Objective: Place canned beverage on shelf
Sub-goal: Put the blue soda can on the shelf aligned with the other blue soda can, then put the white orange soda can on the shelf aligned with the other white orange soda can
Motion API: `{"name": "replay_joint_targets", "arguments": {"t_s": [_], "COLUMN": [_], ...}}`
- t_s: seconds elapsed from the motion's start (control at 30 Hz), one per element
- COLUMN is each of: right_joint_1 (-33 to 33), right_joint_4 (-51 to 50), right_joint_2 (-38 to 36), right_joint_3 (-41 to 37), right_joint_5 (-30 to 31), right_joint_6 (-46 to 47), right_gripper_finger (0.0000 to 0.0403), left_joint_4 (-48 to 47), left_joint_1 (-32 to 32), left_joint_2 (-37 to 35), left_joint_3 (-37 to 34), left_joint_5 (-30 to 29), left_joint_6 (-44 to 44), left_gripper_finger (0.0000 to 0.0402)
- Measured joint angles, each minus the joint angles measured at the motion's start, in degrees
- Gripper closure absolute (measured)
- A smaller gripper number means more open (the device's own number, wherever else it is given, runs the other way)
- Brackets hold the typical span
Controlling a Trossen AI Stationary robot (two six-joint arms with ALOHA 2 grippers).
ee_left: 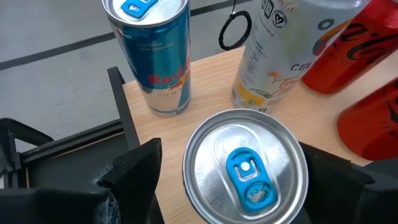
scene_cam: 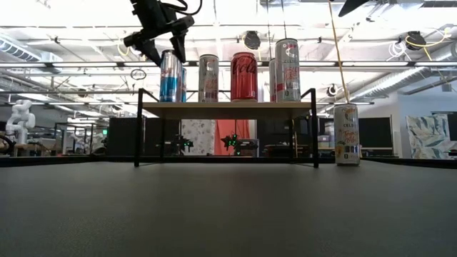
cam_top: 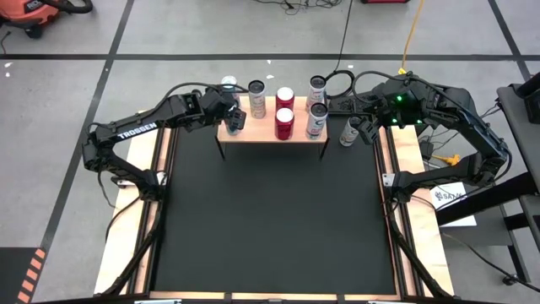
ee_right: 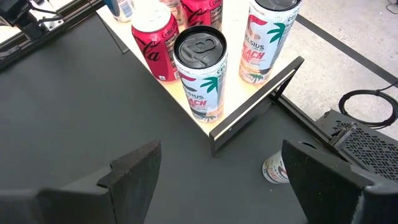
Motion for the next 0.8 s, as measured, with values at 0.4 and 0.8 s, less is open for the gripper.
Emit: {"name": "replay_joint_targets", "arguments": {"t_s": [0.4,0.8], "right_joint_1": [-0.02,-0.01], "right_joint_4": [-0.02,-0.01], "right_joint_2": [-0.01,-0.01], "right_joint_3": [-0.01,0.00], "right_joint_5": [0.00,0.00], "right_joint_6": [-0.02,-0.01], "right_gripper_finger": [0.0085,0.0085], "left_joint_4": [3.44,2.22], "left_joint_1": [0.00,-0.14], "left_joint_2": [0.00,-0.11], "left_joint_3": [-0.01,5.54], "left_joint_5": [-0.52,-3.06], "left_joint_6": [1.87,6.49], "left_gripper_finger": [0.0074,0.0074]}}
